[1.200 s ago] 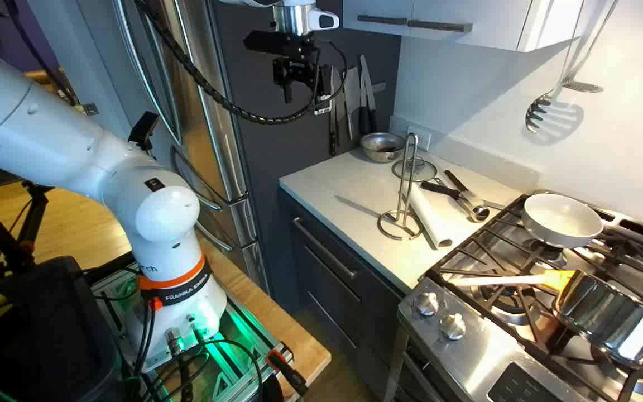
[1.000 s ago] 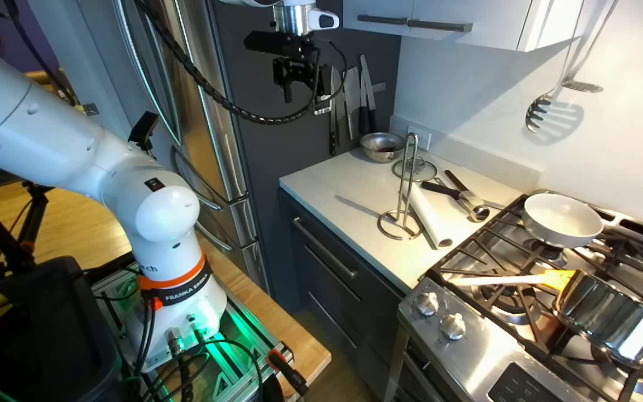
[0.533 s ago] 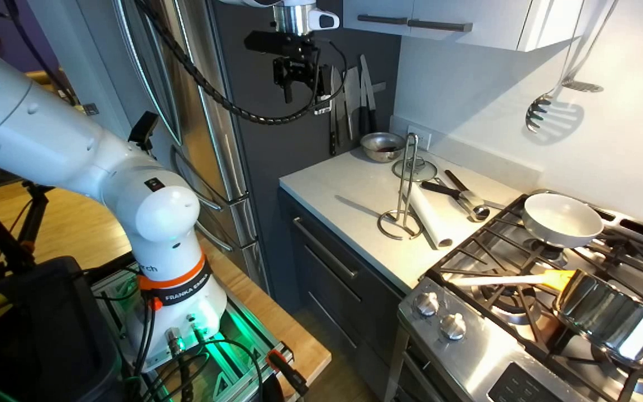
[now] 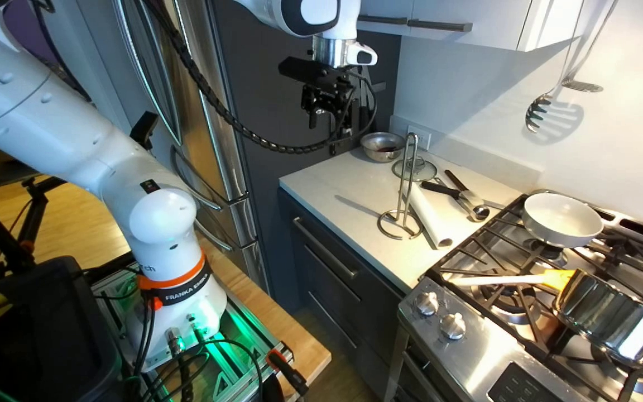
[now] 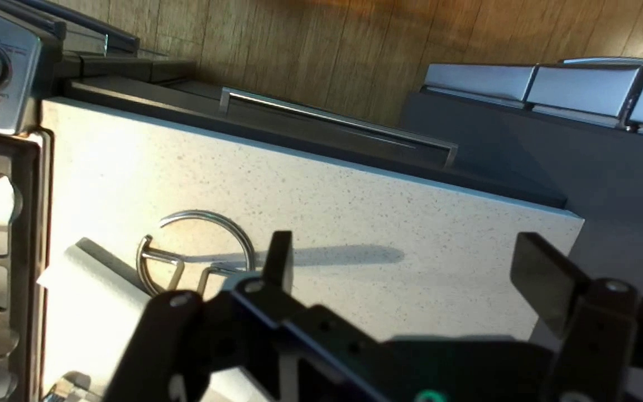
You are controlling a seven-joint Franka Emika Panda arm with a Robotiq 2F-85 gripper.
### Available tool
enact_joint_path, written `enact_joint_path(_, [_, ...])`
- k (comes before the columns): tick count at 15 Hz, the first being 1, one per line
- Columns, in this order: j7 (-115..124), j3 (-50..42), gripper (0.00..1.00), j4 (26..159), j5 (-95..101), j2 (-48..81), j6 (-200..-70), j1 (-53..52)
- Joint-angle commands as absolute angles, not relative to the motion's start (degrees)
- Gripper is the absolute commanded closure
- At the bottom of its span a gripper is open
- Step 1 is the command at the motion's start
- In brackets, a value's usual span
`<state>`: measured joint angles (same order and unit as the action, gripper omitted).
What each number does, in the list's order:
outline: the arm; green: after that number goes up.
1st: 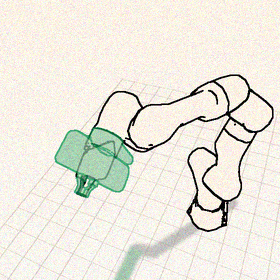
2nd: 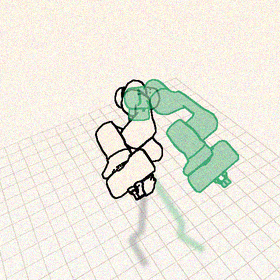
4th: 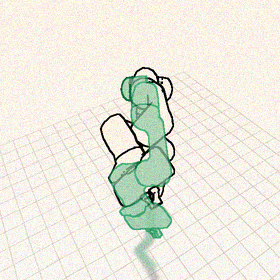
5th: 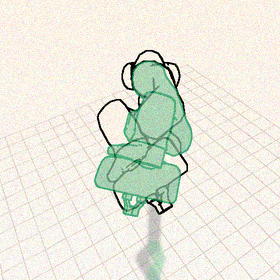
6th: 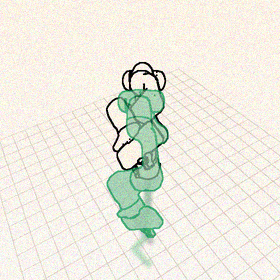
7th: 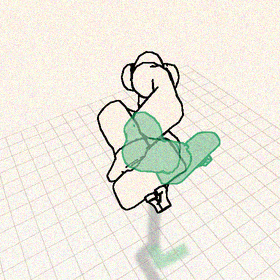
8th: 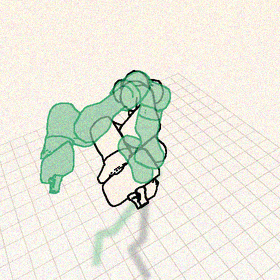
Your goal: Put the paper towel roll on the silver stand
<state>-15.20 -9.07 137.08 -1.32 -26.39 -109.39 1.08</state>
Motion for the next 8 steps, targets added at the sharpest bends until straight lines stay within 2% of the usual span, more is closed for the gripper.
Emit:
enact_joint_path(1, [-20.8,-12.5,0.00,138.7,-1.4,-23.7,-111.4,3.3])
enact_joint_path(7, [-28.9,-17.8,0.00,142.3,-1.3,-21.1,-112.5,7.5])
enact_joint_path(8, [-26.9,-16.0,0.00,140.8,-1.4,-21.4,-112.1,6.8])
